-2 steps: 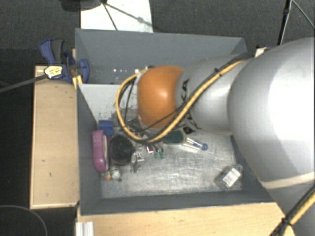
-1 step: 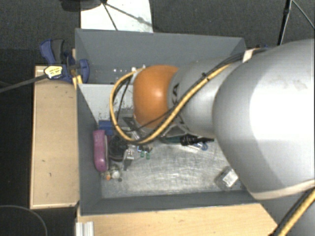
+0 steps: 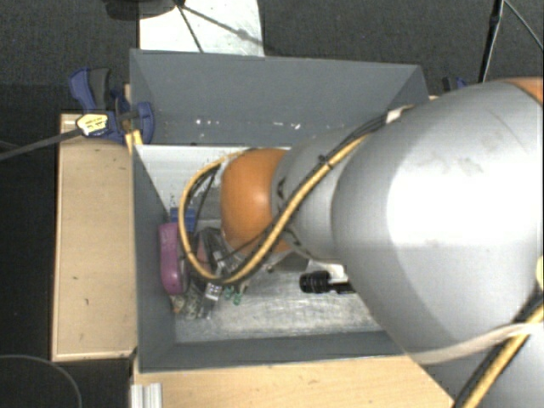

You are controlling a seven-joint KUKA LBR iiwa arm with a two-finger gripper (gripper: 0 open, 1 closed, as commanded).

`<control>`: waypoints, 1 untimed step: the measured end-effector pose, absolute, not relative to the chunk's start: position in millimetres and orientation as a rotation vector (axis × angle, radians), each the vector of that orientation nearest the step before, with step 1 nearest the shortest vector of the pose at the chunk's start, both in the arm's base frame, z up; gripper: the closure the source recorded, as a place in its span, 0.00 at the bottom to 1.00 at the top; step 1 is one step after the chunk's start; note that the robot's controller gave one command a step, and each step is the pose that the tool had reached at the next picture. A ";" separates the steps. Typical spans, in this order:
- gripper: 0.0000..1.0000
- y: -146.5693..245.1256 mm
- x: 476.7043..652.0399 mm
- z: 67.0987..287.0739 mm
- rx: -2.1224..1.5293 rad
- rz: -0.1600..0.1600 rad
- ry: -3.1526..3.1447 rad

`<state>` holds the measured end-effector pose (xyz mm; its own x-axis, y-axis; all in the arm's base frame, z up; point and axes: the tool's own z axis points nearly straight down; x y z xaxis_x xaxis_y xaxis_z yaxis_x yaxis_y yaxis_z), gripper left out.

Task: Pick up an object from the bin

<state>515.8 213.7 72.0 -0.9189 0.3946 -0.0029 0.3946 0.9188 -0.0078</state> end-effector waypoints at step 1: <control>0.00 211.7 516.4 72.6 0.636 -0.006 3.078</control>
Offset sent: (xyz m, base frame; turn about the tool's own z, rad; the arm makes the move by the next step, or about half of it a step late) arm 0.0000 0.0000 0.0000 0.0000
